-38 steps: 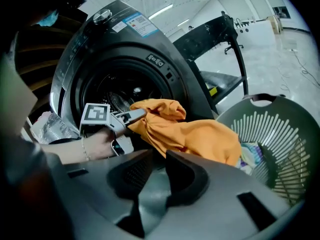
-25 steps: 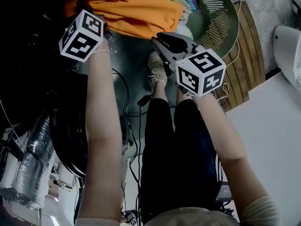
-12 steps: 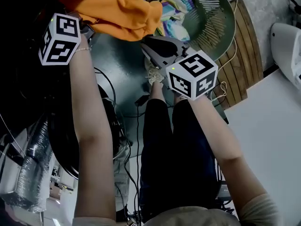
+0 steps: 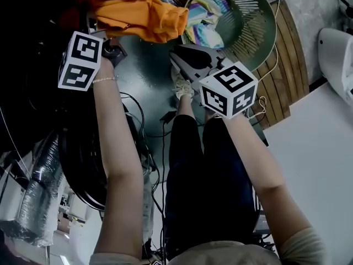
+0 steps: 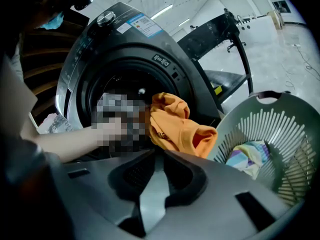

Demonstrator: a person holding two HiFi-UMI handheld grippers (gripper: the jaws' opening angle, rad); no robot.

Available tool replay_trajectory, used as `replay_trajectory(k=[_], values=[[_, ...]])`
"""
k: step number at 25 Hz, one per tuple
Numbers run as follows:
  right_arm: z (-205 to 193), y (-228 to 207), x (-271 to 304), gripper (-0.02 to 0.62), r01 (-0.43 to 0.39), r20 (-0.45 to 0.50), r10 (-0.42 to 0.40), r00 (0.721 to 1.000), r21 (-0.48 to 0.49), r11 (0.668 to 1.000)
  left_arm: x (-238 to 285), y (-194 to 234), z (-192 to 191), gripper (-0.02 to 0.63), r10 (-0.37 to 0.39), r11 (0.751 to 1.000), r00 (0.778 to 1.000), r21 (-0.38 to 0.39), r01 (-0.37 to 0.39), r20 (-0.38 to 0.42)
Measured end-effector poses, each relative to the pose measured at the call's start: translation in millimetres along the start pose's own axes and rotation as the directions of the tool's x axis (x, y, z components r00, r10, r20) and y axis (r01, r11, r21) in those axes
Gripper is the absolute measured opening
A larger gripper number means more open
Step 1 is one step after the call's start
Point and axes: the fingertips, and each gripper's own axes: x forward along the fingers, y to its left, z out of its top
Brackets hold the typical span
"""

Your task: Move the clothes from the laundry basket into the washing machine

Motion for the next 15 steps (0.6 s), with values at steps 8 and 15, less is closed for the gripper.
replay_trajectory(k=[8, 15], values=[[-4.1, 0.7, -5.9, 0.063, 0.016, -0.003, -0.016, 1.000, 0.013, 1.000, -50.9, -22.2, -72.4, 0.340, -0.052, 0.998, 0.984, 0.028, 0.057, -0.171], [3.1, -0.6, -3.3, 0.062, -0.004, 0.033, 0.004, 0.999, 0.010, 1.000, -35.0, -39.3, -146.7, 0.339, -0.043, 0.999, 0.958, 0.009, 0.047, -0.282]])
